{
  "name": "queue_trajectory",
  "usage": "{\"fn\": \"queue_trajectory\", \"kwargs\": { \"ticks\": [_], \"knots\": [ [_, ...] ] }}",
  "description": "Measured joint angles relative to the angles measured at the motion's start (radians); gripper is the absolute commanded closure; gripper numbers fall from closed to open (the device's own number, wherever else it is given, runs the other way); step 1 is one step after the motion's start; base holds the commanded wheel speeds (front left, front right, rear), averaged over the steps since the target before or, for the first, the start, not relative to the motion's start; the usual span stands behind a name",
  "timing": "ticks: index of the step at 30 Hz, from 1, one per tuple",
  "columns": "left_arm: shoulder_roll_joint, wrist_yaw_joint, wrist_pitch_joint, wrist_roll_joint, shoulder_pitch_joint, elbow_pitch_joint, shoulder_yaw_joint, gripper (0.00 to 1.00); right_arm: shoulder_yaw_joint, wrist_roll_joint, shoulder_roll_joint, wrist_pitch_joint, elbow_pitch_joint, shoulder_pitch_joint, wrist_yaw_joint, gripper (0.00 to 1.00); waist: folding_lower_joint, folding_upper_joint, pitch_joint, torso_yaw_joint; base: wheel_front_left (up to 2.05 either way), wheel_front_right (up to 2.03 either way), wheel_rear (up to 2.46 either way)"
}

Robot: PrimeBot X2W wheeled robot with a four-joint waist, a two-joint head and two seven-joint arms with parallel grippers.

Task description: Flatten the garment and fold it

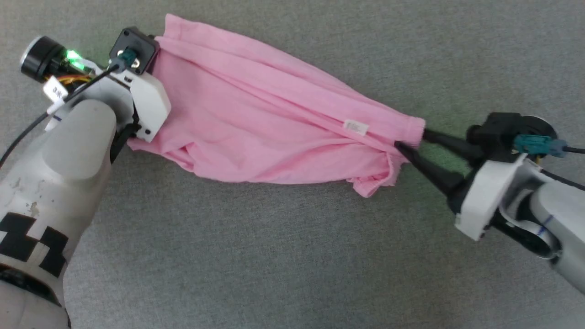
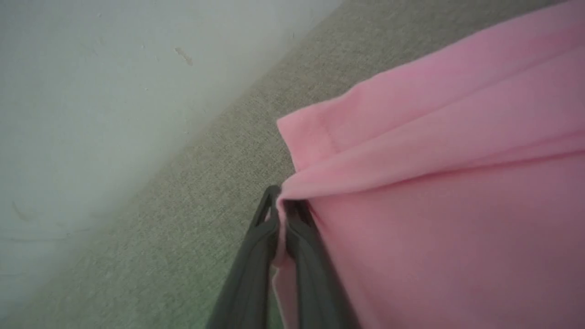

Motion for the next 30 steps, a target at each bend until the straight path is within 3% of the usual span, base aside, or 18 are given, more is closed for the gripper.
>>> {"fn": "queue_trajectory", "kwargs": {
  "ticks": [7, 13, 18, 25, 30],
  "knots": [
    [-0.003, -0.024, -0.031, -0.009, 0.002, 0.062, -0.028, 0.00, -0.101, -0.027, -0.103, 0.003, -0.089, 0.086, -0.001, 0.00, 0.0002, 0.0000, -0.076, 0.002, 0.00, 0.00, 0.00],
    [0.007, -0.033, 0.055, -0.057, -0.015, 0.032, -0.058, 0.00, -0.241, -0.073, -0.127, 0.038, -0.176, 0.202, -0.001, 0.00, 0.0001, 0.0000, -0.173, 0.026, 0.00, 0.00, 0.00],
    [0.030, -0.033, 0.292, -0.221, -0.034, -0.096, -0.156, 0.00, -0.322, -0.118, -0.101, 0.094, -0.234, 0.297, -0.001, 0.00, 0.0000, 0.0000, -0.240, 0.048, 0.00, 0.00, 0.00],
    [0.153, -0.036, 0.714, -0.512, -0.070, -0.313, -0.297, 0.00, -0.380, -0.163, -0.046, 0.145, -0.290, 0.352, -0.001, 0.00, -0.0001, 0.0001, -0.282, 0.070, 0.00, 0.00, 0.00],
    [0.197, -0.036, 0.862, -0.609, -0.080, -0.377, -0.337, 0.00, -0.390, -0.170, -0.021, 0.160, -0.305, 0.353, -0.001, 0.00, 0.0001, 0.0000, -0.266, 0.059, 0.00, 0.00, 0.00]
  ]
}}
